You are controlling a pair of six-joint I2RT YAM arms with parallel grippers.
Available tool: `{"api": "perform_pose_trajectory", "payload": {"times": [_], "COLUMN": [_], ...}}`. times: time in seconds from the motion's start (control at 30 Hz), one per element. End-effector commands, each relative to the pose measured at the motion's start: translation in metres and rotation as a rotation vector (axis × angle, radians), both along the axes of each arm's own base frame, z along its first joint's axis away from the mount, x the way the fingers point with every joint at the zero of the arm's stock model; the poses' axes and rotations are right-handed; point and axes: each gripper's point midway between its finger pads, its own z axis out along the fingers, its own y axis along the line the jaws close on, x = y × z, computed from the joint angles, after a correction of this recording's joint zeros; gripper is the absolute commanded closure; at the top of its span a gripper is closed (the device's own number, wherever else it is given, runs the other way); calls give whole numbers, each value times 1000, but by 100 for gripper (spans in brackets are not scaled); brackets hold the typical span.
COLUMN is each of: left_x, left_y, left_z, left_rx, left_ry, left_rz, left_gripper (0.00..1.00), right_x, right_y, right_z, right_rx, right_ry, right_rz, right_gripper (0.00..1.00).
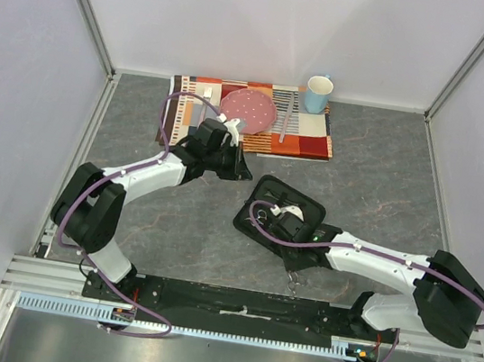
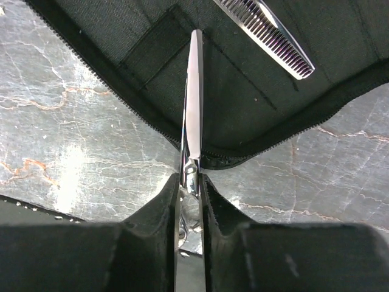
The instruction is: Sort the hair-cutting tools
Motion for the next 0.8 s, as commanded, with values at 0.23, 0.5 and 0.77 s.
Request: {"api": "perform_pose_trajectory", "payload": {"times": [0.23,0.5,0.77], "left_x": [-16,-29,-58], "left_y": [1,8,7], "left_z": [10,-9,-28], "left_rx": [-20,29,86], "left_ry": [-35,45,103], "left_rz": [-61,-61,-100], "left_gripper": [97,98,98], "right_x": [12,53,44], "right_y": [-2,-21,-42], "right_z": [14,70,63], "right_rx": [-40,-97,-239], "right_ry": [-54,-229,-142], "right_rz": [10,-82,17], "right_gripper": [100,100,100]}}
